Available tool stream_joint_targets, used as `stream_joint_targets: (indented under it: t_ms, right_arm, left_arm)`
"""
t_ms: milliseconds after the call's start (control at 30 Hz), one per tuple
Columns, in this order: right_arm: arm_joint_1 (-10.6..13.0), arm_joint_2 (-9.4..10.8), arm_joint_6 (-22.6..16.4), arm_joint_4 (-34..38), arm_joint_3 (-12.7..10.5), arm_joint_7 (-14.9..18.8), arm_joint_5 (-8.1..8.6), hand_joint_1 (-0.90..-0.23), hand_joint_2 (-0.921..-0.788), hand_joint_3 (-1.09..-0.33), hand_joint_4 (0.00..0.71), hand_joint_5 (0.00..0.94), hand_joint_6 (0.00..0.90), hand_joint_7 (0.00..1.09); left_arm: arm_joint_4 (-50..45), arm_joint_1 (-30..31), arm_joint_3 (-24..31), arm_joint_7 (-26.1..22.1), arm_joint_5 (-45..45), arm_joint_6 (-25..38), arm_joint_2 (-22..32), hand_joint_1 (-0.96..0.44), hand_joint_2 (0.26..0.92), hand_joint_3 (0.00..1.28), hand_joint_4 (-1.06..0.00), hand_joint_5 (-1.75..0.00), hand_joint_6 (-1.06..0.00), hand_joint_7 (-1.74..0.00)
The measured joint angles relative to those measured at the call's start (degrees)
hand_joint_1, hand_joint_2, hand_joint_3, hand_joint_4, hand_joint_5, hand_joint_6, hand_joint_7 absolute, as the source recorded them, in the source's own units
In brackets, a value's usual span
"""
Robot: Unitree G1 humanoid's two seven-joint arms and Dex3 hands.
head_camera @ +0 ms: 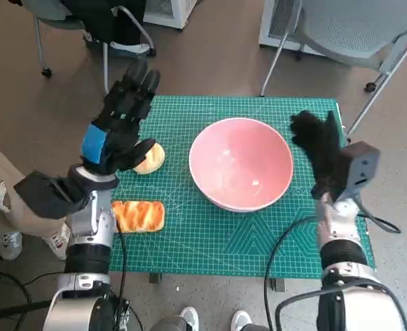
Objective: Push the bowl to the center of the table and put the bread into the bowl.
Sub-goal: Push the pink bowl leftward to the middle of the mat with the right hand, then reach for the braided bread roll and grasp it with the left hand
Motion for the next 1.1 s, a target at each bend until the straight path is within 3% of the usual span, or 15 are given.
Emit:
stream_joint_targets:
  t_ms: [67, 167, 367, 567, 800, 967, 1100]
  right_arm:
    - [0.16, 0.12, -2.77, -3.13, 1.22, -2.16, -1.4, -0.709, -0.921, -0.852, 0.169, 0.001, 0.158, 0.13]
    - [0.96, 0.79, -8.25, -9.2, 3.29, -4.03, -3.44, -0.707, -0.921, -0.864, 0.161, 0.0, 0.152, 0.13]
    - [2.29, 2.81, -15.21, -17.25, 6.14, -2.39, -3.24, -0.71, -0.921, -0.859, 0.159, 0.001, 0.149, 0.14]
    - [3.87, 3.63, -15.81, -21.94, 8.0, 1.3, -2.43, -0.71, -0.921, -0.851, 0.153, 0.0, 0.152, 0.15]
    - [5.36, 4.08, -13.17, -25.92, 8.91, 3.15, -1.21, -0.704, -0.921, -0.847, 0.151, 0.0, 0.151, 0.16]
    - [5.77, 4.75, -12.17, -26.38, 9.17, 3.28, -0.78, -0.702, -0.921, -0.845, 0.151, 0.0, 0.148, 0.16]
    - [6.14, 4.77, -11.78, -26.39, 9.16, 3.4, -0.73, -0.703, -0.921, -0.844, 0.151, 0.0, 0.146, 0.17]
  left_arm:
    - [-0.98, 0.3, -0.07, 0.34, 0.17, 0.16, 0.03, -0.62, 0.921, 0.26, -0.03, 0.0, -0.06, -0.25]
    - [-2.94, 0.84, -0.3, 1.32, 0.94, 0.57, 0.4, -0.67, 0.921, 0.27, -0.01, 0.0, -0.02, -0.3]
    - [-8.87, 2.68, -1.48, 4.37, 5.07, 3.09, 2.77, -0.8, 0.921, 0.28, 0.0, 0.0, 0.0, -0.23]
    - [-17.21, 6.01, -2.18, 6.97, 9.29, 9.02, 6.98, -0.86, 0.921, 0.27, 0.0, 0.0, 0.0, -0.13]
    - [-26.41, 10.53, -2.24, 8.16, 10.05, 14.56, 10.68, -0.83, 0.921, 0.23, 0.0, 0.0, 0.0, -0.07]
    - [-34.26, 15.06, -1.63, 6.71, 9.67, 20.69, 14.86, -0.76, 0.845, 0.15, 0.0, 0.0, 0.0, -0.06]
    - [-42.17, 19.74, 0.33, 3.37, 9.69, 28.4, 21.99, -0.68, 0.77, 0.1, 0.0, 0.0, -0.05, -0.08]
